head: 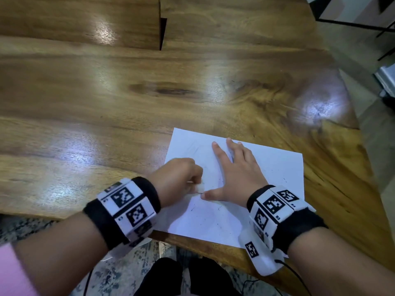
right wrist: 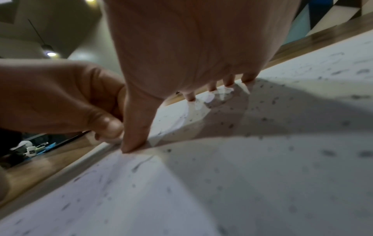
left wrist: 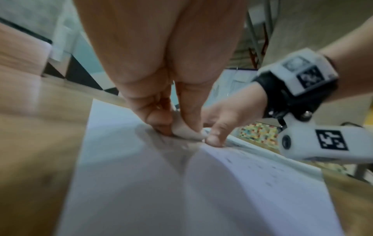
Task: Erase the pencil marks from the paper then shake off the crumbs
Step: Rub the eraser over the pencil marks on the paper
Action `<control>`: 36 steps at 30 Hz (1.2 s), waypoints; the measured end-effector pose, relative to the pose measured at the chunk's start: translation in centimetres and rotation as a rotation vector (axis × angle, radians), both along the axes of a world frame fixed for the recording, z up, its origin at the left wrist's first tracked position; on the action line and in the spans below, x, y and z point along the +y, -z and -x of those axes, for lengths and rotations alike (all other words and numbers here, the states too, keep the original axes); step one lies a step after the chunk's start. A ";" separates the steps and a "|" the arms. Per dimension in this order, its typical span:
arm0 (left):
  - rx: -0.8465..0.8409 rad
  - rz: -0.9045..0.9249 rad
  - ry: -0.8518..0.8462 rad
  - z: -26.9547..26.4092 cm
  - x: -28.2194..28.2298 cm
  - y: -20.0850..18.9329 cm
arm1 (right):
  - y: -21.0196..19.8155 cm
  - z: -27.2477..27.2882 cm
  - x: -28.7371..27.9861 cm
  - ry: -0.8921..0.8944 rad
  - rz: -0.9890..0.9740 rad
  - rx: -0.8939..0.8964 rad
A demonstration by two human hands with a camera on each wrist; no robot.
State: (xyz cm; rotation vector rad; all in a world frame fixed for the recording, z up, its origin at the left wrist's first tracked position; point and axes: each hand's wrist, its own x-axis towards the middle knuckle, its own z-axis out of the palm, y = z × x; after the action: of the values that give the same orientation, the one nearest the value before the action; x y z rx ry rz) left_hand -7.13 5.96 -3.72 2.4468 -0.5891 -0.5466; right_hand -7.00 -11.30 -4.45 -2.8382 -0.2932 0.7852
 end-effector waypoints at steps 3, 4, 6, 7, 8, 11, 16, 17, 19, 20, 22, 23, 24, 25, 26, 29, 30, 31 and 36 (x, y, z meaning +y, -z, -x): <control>0.037 0.017 0.065 2.6 1.4 0.7 | 0.0 0.0 -0.2 0.003 -0.012 0.005; 0.079 0.012 0.085 3.5 2.0 0.6 | 0.0 0.0 -0.2 0.003 -0.013 0.008; 0.138 0.004 0.086 3.8 2.6 0.1 | -0.1 0.0 -0.2 -0.006 -0.003 0.003; 0.126 0.002 0.056 3.1 2.6 -0.2 | -0.1 0.0 -0.1 -0.019 0.008 -0.001; 0.085 -0.008 0.009 2.0 2.4 -0.6 | -0.2 0.0 0.0 -0.035 0.019 -0.006; -0.043 -0.056 -0.146 -2.6 1.5 -1.5 | -0.7 -0.2 0.3 -0.078 0.054 -0.004; -0.067 -0.069 -0.256 -7.8 0.0 -1.3 | -1.1 -1.0 1.2 -0.092 0.116 -0.008; -0.060 -0.061 -0.259 -8.2 -0.3 -1.2 | -1.2 -1.1 1.3 -0.097 0.126 -0.007; -0.055 -0.041 -0.266 -8.5 -0.6 -0.9 | -1.1 -1.1 1.4 -0.098 0.135 -0.004; -0.058 -0.035 -0.263 -8.3 -0.5 -0.8 | -1.1 -1.2 1.4 -0.100 0.138 -0.002; -0.057 -0.053 -0.219 -7.1 0.3 -0.8 | -1.1 -1.2 1.4 -0.101 0.144 0.008; -0.037 -0.076 -0.178 -6.4 0.8 -0.8 | -1.1 -1.2 1.4 -0.098 0.145 0.013; -0.003 -0.110 -0.130 -5.7 1.3 -0.8 | -1.1 -1.2 1.4 -0.094 0.146 0.018; 0.030 -0.144 -0.092 -5.4 1.6 -0.9 | -1.1 -1.2 1.5 -0.092 0.147 0.018; 0.047 -0.157 -0.085 -5.6 1.6 -1.0 | -1.1 -1.2 1.5 -0.092 0.150 0.018; 0.012 -0.095 -0.203 -7.6 0.3 -1.5 | -1.2 -1.2 1.6 -0.096 0.159 0.017; -0.006 -0.073 -0.230 -8.2 -0.3 -1.5 | -1.1 -1.2 1.6 -0.097 0.161 0.011; -0.012 -0.067 -0.236 -8.4 -0.7 -1.6 | -1.2 -1.1 1.6 -0.098 0.162 0.006; 0.122 -0.209 -0.097 -6.1 0.4 -1.4 | -0.9 -1.2 1.5 -0.078 0.143 0.022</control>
State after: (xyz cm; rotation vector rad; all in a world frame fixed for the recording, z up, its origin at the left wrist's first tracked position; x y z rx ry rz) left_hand -1.03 6.31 -2.35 2.5978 -0.3775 -0.7437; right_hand -5.81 -9.76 -3.51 -2.9651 -0.3606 0.8857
